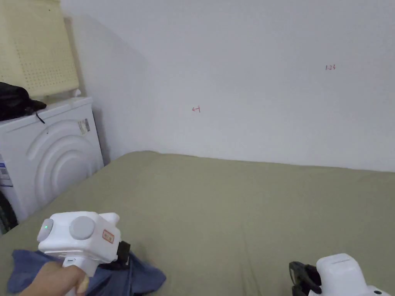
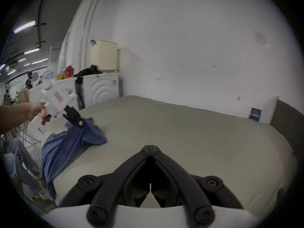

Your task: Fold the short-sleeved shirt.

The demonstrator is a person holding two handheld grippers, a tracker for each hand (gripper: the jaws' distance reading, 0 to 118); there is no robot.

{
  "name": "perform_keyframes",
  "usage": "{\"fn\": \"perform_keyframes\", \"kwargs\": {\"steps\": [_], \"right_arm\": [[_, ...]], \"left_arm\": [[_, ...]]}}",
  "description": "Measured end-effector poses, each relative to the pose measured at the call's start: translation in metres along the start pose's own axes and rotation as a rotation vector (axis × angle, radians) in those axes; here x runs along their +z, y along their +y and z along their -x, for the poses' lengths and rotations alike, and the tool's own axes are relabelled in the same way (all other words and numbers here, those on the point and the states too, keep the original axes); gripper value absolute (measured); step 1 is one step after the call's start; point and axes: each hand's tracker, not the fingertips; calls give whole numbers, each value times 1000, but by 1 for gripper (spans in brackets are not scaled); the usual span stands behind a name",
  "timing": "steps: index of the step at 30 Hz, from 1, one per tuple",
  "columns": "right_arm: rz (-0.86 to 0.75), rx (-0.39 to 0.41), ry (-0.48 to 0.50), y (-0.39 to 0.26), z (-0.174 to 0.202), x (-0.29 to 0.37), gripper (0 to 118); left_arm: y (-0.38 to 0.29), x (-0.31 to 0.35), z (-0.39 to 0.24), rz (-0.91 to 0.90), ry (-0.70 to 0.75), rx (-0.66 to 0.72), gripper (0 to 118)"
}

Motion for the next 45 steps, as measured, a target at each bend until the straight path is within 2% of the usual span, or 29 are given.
{"fn": "perform_keyframes", "kwargs": {"steps": [4, 8, 13, 19, 23, 29, 30, 31, 32, 33, 34, 36, 38, 40, 43, 45], "right_arm": [[-32, 3, -122, 7, -44, 29, 0], [-44, -24, -221, 10, -90, 67, 0], [-45, -20, -365, 6, -140, 118, 0], [-17, -73, -526, -13, -191, 179, 0], [-5, -103, -591, -27, -209, 202, 0], [7, -124, -620, -34, -218, 218, 0], [4, -127, -619, -33, -219, 217, 0], [4, -130, -617, -31, -219, 217, 0], [2, -132, -613, -28, -217, 217, 0], [-5, -132, -604, -26, -215, 216, 0], [-11, -128, -594, -22, -215, 215, 0], [-21, -113, -581, -16, -211, 212, 0], [-30, -106, -566, -8, -208, 208, 0], [-40, -98, -544, -2, -203, 204, 0], [-58, -89, -520, 4, -196, 198, 0], [-63, -91, -508, 5, -191, 195, 0]], "left_arm": [[25, 19, -82, -67, -119, -97, 1], [44, 34, -192, -101, -196, -282, 1], [58, 27, -309, -109, -402, -414, 1], [28, 7, -458, -43, -585, -594, 1], [-17, -15, -518, 39, -650, -632, 1], [-60, -77, -539, 164, -622, -622, 2], [-62, -83, -537, 174, -605, -588, 9], [-60, -86, -532, 177, -580, -548, 29], [-56, -88, -526, 193, -564, -519, 76], [-49, -80, -515, 185, -581, -481, 100], [-41, -71, -503, 154, -606, -448, 101], [-25, -42, -472, 68, -612, -383, 89], [-17, -1, -429, -111, -561, -343, 85], [-24, 35, -386, -282, -493, -309, 72], [-51, 81, -323, -510, -334, -259, 13], [-77, 99, -287, -635, -208, -179, 4]]}}
